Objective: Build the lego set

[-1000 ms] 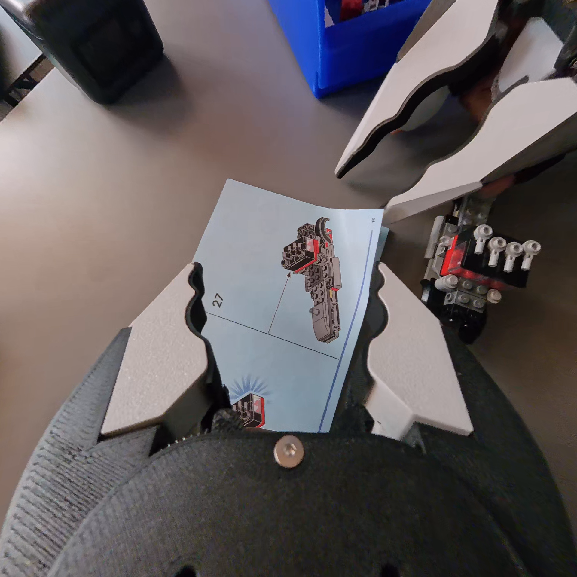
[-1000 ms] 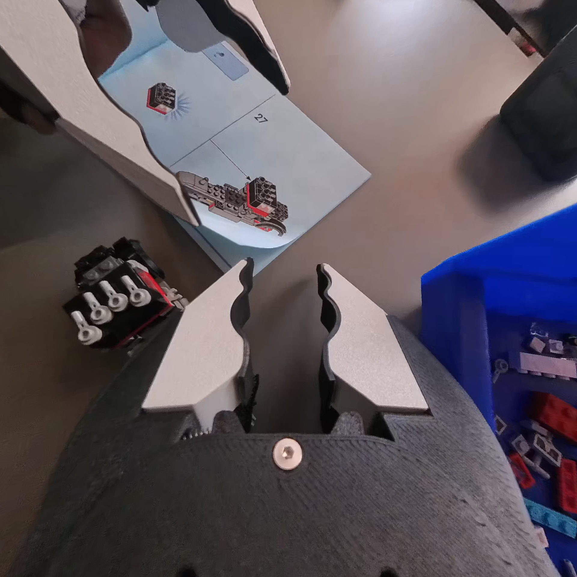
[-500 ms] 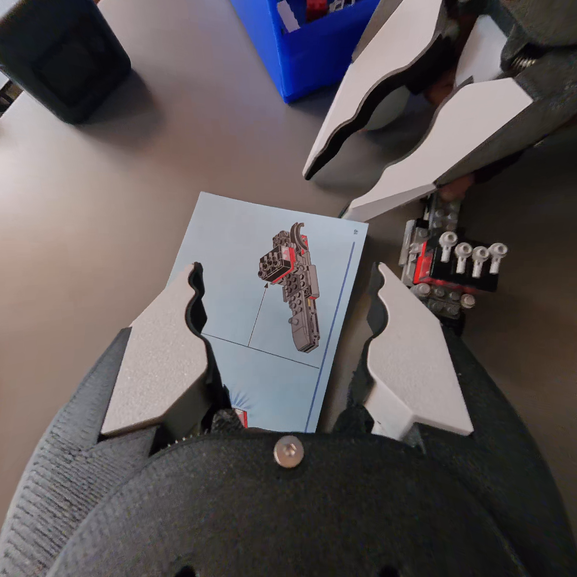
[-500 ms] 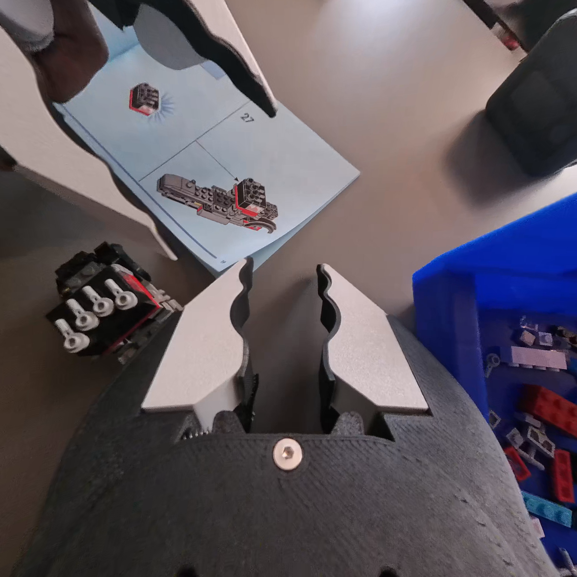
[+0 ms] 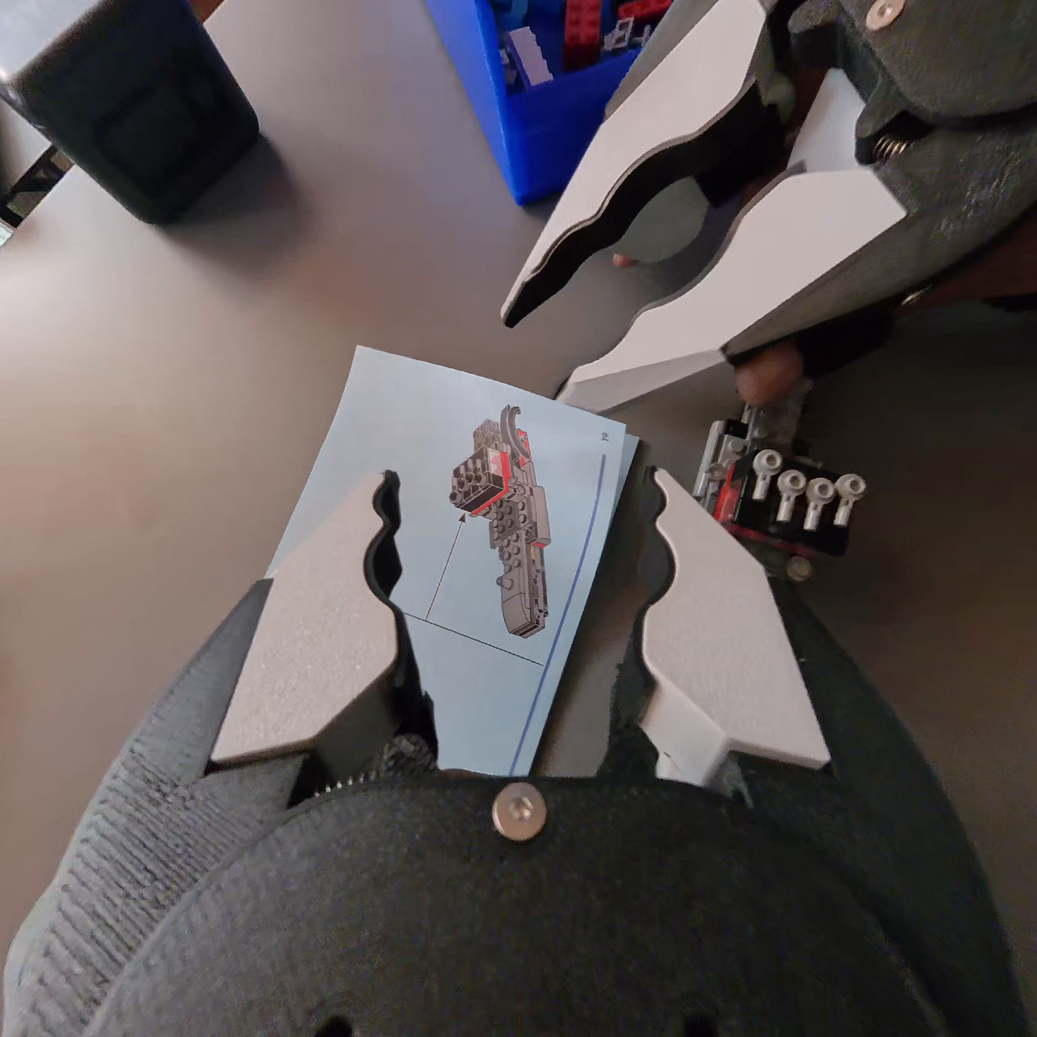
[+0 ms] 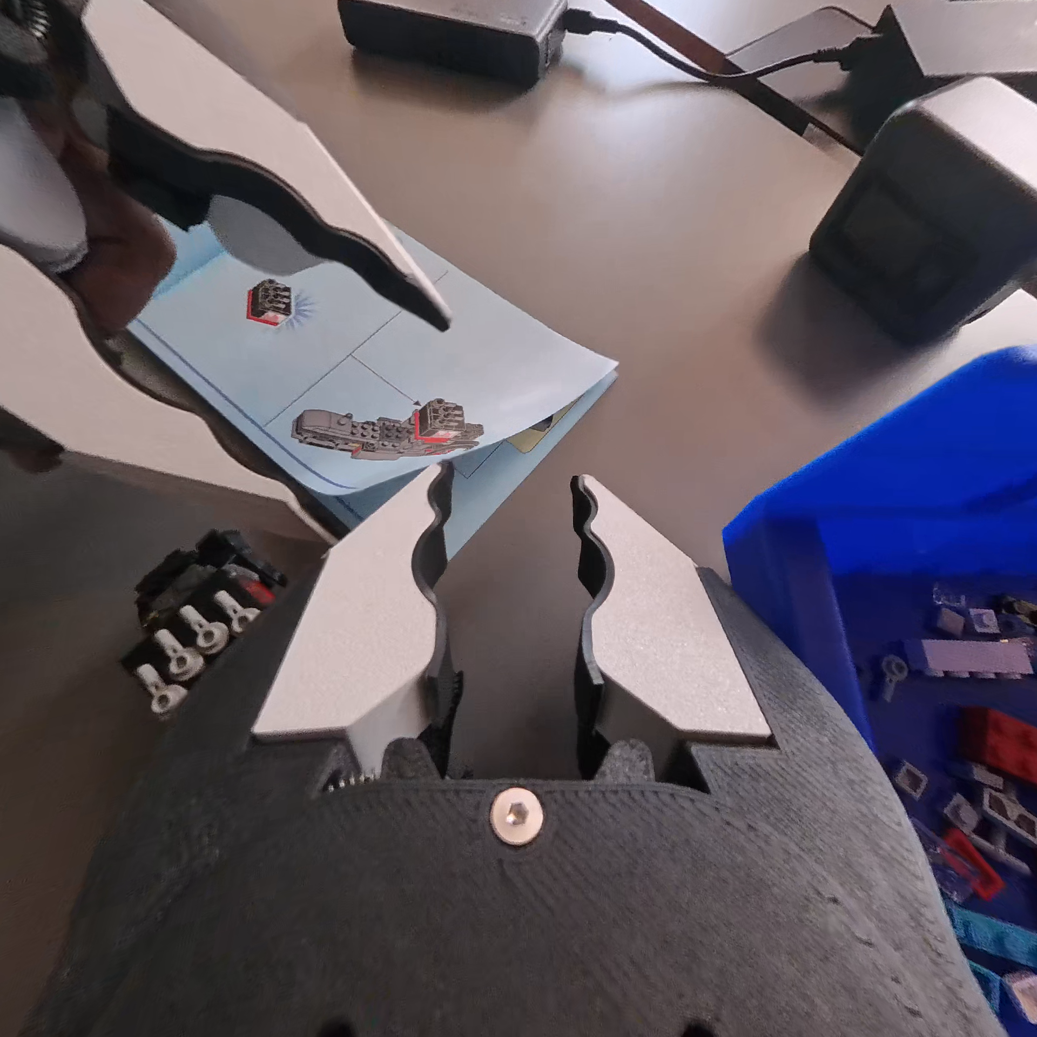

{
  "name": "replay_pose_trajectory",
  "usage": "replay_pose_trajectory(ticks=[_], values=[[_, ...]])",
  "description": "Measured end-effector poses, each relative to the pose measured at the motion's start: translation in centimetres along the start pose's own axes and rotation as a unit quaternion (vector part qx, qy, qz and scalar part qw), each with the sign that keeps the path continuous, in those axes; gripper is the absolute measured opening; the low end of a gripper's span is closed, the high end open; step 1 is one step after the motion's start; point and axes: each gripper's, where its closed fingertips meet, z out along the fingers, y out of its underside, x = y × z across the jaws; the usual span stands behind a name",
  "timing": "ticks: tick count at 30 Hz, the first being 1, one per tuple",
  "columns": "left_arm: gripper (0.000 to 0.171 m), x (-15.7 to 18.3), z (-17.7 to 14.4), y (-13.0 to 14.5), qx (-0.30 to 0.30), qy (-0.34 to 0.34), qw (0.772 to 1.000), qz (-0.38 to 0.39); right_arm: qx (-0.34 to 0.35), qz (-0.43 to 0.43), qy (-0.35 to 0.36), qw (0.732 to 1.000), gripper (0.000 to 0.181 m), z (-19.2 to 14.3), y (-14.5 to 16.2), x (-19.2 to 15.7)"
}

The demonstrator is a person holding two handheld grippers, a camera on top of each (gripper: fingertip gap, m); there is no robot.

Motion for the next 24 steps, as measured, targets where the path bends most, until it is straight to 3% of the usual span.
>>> replay_pose_trajectory(ticks=[10, 14, 19, 24], values=[[0.04, 0.2, -0.5, -0.2, 0.004, -0.018, 0.999, -0.049, 0.011, 0.015, 0.029, 0.999, 0.044, 0.2, -0.6, 0.5], [0.003, 0.0, -1.0, -0.4, 0.028, -0.003, 0.996, -0.081, 0.009, 0.014, 0.03, 0.999, 0.044, 0.2, -0.5, 0.5], [0.002, -1.3, -2.5, 0.0, 0.069, -0.01, 0.988, -0.137, 0.013, 0.015, 0.03, 0.999, 0.044, 0.1, -0.6, 0.5], [0.002, -5.9, -10.2, 2.3, 0.181, -0.082, 0.948, -0.249, 0.023, 0.025, 0.023, 0.999, 0.044, -0.2, -0.7, 0.6]])
